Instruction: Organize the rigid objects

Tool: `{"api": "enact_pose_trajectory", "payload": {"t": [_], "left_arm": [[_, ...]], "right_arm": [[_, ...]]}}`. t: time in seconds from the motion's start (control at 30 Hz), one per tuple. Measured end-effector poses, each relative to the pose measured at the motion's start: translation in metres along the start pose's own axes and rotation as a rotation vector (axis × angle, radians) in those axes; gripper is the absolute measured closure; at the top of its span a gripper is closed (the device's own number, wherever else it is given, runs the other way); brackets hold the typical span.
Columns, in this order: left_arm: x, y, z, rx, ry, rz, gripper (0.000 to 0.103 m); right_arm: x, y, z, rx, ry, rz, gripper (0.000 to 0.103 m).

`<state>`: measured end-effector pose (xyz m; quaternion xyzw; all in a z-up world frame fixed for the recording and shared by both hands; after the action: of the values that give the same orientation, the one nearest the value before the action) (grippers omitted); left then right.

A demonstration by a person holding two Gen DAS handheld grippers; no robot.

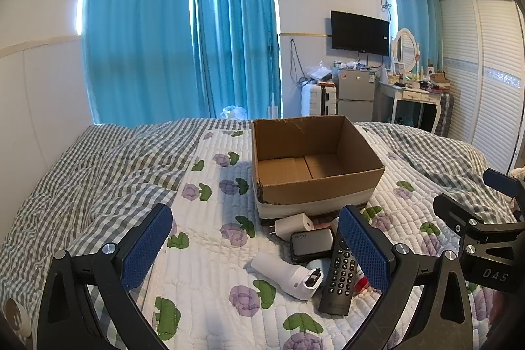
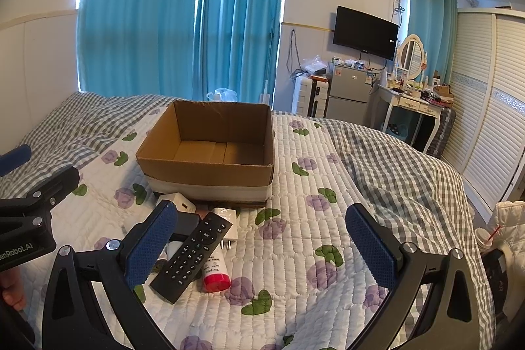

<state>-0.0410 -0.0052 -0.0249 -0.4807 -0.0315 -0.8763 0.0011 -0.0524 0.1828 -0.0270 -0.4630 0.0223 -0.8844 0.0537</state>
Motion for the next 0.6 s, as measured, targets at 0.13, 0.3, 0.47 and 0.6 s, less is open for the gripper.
{"api": "enact_pose_trajectory", "payload": {"t": [0.13, 0.3, 0.47, 0.6], "left_arm": [[-0.0001, -0.0003, -0.0004, 0.000, 0.002, -0.003, 0.000], [-0.0011, -0.0012, -0.0013, 0.000, 0.003, -0.007, 0.000], [-0.0010, -0.0016, -0.0012, 0.001, 0.004, -0.006, 0.000], [-0.0012, -0.0016, -0.0014, 0.002, 0.003, -0.007, 0.000]], "right_arm": [[-0.0005, 0.0013, -0.0004, 0.002, 0.004, 0.003, 0.000], [-0.0008, 0.0032, -0.0014, 0.004, 0.009, 0.006, 0.000], [-0.0005, 0.0033, -0.0012, 0.004, 0.010, 0.007, 0.000], [-0.0005, 0.0035, -0.0014, 0.003, 0.010, 0.006, 0.000]]}}
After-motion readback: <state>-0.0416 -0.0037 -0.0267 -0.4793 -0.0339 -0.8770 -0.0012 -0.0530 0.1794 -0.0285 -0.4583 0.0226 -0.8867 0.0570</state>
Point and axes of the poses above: each gripper's, at about its wrist camera, not at the fingertips, and z roughly against the way its jaws point, y to its left, x to its top, the point moved 5 cm from there along -z, roughly the way its jaws point, and after that the axes turned 7 degrees about y, right-handed, at the moved point
